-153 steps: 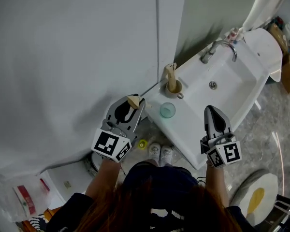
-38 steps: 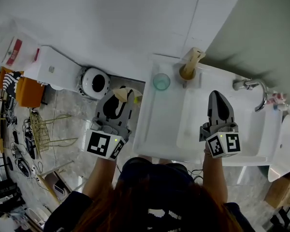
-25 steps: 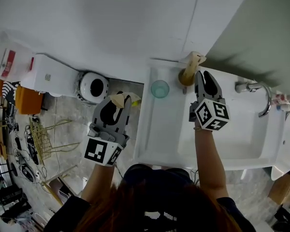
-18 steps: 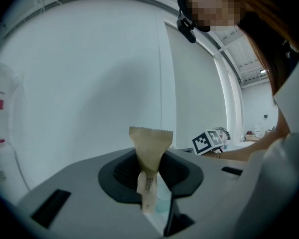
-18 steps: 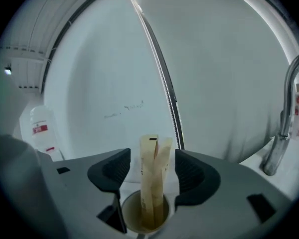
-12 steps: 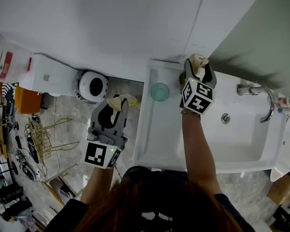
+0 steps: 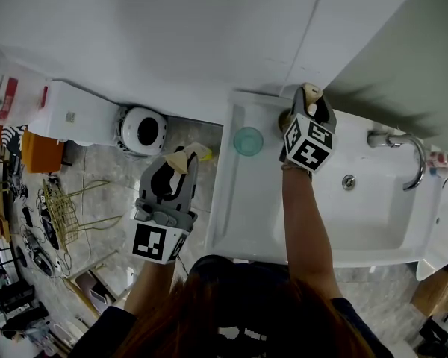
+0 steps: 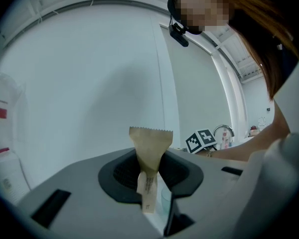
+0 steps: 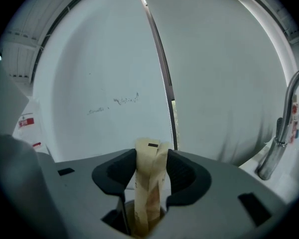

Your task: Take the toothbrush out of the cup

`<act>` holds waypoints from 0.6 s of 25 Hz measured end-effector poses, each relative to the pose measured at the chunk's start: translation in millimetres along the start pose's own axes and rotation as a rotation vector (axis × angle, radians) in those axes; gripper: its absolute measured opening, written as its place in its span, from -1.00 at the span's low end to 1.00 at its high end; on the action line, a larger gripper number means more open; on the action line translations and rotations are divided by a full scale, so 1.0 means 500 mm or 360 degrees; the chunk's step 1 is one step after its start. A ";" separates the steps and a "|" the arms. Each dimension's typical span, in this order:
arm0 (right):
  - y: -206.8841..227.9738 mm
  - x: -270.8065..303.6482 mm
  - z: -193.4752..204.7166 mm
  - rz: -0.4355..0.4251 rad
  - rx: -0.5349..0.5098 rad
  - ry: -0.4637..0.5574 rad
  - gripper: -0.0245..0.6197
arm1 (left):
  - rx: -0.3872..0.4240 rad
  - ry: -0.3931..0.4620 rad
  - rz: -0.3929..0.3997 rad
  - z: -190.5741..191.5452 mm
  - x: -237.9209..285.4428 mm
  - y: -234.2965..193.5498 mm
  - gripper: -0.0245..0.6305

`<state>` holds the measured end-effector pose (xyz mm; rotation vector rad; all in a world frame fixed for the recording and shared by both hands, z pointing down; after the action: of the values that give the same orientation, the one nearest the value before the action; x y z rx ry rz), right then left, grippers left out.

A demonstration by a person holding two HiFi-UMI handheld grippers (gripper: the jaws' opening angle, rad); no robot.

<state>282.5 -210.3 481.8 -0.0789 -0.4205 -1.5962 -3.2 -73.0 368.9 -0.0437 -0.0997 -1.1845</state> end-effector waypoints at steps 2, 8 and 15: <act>-0.002 -0.005 -0.002 -0.0022 -0.0014 0.0004 -0.31 | 0.0018 0.0012 0.0008 0.000 -0.003 -0.004 -0.62; -0.010 -0.030 -0.023 -0.0129 0.0000 0.0076 -0.45 | 0.0039 0.0007 0.0008 0.001 -0.006 -0.012 -0.62; -0.031 -0.097 -0.101 -0.0267 -0.0100 0.0204 -0.50 | 0.0058 0.0010 0.0020 -0.014 -0.013 -0.007 -0.62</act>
<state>281.6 -180.0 416.7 0.0114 -0.2834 -1.7692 -8.5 -68.9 361.2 -0.0087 -0.1151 -1.1701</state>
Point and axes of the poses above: the fingertips, and each gripper's own axes: x forward along the fingers, y to its right, z out of its underside, the point moved 5 cm from there along -x, backward along the fingers, and after that the axes turned 10 degrees about -z, right-handed, at the moved point
